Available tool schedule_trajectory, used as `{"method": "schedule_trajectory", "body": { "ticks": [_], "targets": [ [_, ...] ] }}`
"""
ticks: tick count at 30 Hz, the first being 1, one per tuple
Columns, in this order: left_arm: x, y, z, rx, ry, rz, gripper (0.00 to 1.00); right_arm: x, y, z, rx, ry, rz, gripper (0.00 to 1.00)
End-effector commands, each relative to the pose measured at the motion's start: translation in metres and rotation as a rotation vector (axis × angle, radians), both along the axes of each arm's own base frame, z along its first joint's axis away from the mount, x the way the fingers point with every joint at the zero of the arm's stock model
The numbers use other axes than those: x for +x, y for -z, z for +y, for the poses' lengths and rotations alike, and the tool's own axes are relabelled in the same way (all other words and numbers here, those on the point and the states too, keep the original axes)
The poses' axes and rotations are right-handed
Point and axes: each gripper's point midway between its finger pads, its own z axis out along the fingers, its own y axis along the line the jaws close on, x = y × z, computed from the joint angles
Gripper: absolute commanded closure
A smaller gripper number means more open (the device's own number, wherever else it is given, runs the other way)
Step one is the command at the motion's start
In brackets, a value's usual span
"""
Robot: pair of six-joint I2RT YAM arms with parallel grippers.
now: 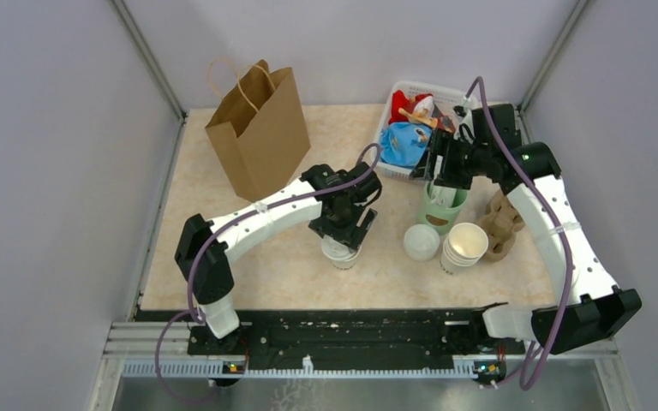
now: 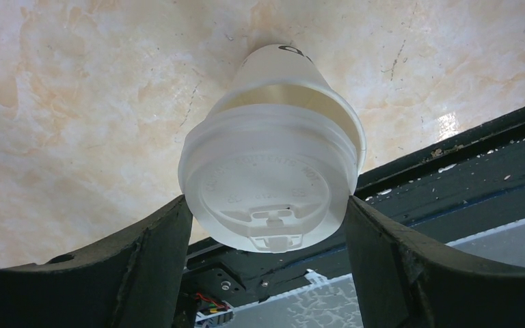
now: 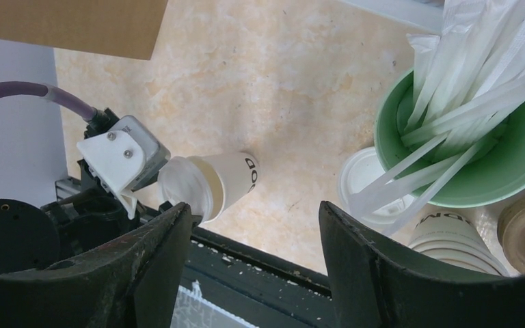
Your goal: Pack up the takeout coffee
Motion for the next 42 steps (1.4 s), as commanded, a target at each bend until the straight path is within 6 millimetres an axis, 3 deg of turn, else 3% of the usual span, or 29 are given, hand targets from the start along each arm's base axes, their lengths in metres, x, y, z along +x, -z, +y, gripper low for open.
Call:
{"method": "schedule_trajectory", "body": {
  "ticks": [1, 8, 30, 39, 42],
  "targets": [
    [0.006, -0.009, -0.009, -0.025, 0.025, -0.022, 0.17, 0.003, -0.017, -0.003, 0.018, -0.002, -0.089, 0.3],
    [0.007, -0.01, -0.014, -0.032, 0.041, -0.019, 0.15, 0.004, -0.019, -0.002, 0.02, -0.005, -0.101, 0.23],
    [0.004, -0.002, -0.012, 0.001, 0.052, 0.016, 0.15, 0.003, -0.018, -0.004, 0.026, 0.0, -0.104, 0.23],
    [0.007, -0.02, -0.009, 0.011, 0.037, -0.008, 0.16, 0.002, -0.015, -0.003, 0.034, 0.003, -0.098, 0.23],
    [0.004, -0.017, -0.009, 0.006, 0.039, 0.006, 0.16, 0.002, -0.015, -0.003, 0.037, 0.003, -0.096, 0.23]
  ]
}}
